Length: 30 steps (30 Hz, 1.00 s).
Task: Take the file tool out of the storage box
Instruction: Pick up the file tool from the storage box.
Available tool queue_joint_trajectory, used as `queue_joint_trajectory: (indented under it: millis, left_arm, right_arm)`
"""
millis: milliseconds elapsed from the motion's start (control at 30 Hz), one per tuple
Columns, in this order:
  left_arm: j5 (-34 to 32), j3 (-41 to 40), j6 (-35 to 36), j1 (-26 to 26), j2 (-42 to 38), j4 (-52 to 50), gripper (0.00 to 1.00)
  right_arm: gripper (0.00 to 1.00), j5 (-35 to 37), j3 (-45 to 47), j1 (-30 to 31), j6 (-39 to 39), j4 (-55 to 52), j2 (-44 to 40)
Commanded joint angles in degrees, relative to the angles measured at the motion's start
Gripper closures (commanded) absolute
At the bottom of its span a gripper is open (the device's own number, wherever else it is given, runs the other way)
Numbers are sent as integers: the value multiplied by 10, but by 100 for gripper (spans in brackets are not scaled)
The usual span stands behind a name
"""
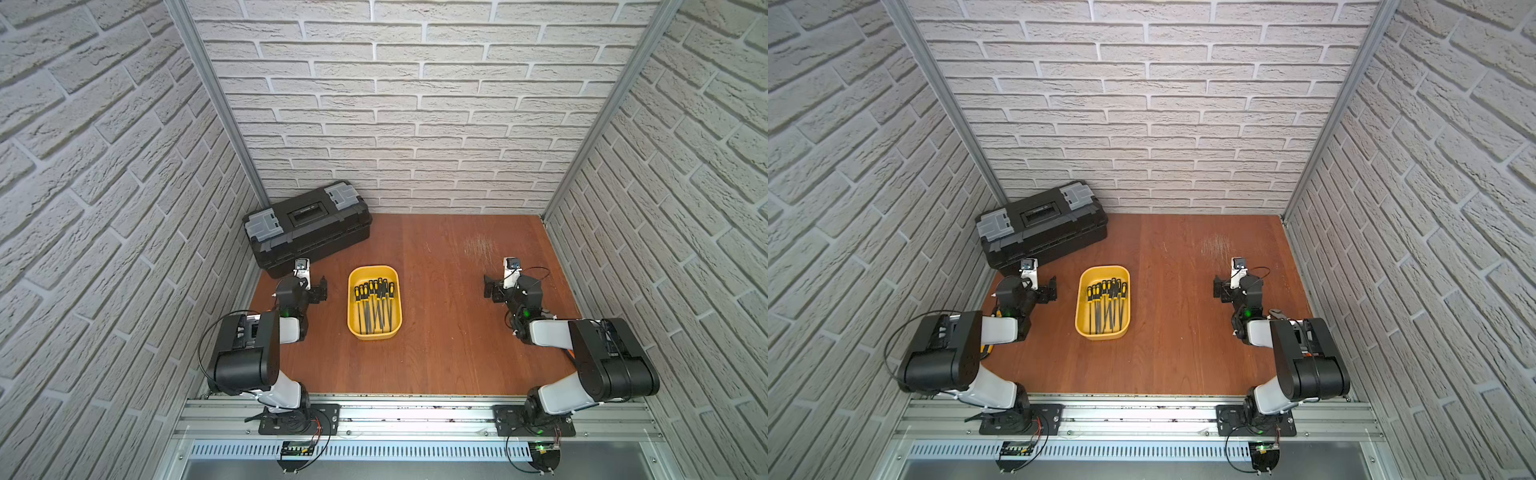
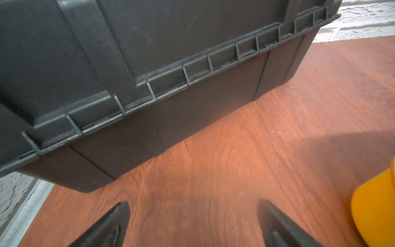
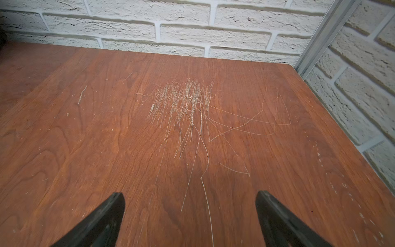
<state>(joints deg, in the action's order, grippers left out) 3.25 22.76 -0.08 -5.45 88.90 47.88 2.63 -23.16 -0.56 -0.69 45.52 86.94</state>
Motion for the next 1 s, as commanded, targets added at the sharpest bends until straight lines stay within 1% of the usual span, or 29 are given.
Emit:
queue_joint_trajectory:
  millis: [0,633,700,767,833,900,967]
  left_arm:
    - [3,1,0,0,0,14,2]
    - [8,1,-1,-4,-2,13,1]
    - [13,17,3,-1,-19,-28,2]
    - [3,49,4,2,-47,-106,1]
    - [-5,76,6,4,-70,-172,2]
    - [-23,89,10,14,-98,-203,2]
    - [-46,103,17,22,-123,-227,2]
  right_arm:
    - [0,-2,-2,-2,0,13,-1]
    - [0,-3,-1,-2,0,13,-1]
    - [0,-1,-1,-1,1,14,-2]
    - [0,3,-1,-2,2,15,-4]
    - [0,3,-22,-2,2,-41,-29]
    - [0,3,-50,-2,1,-118,-59]
    - [0,-10,-70,-1,-4,-159,-76]
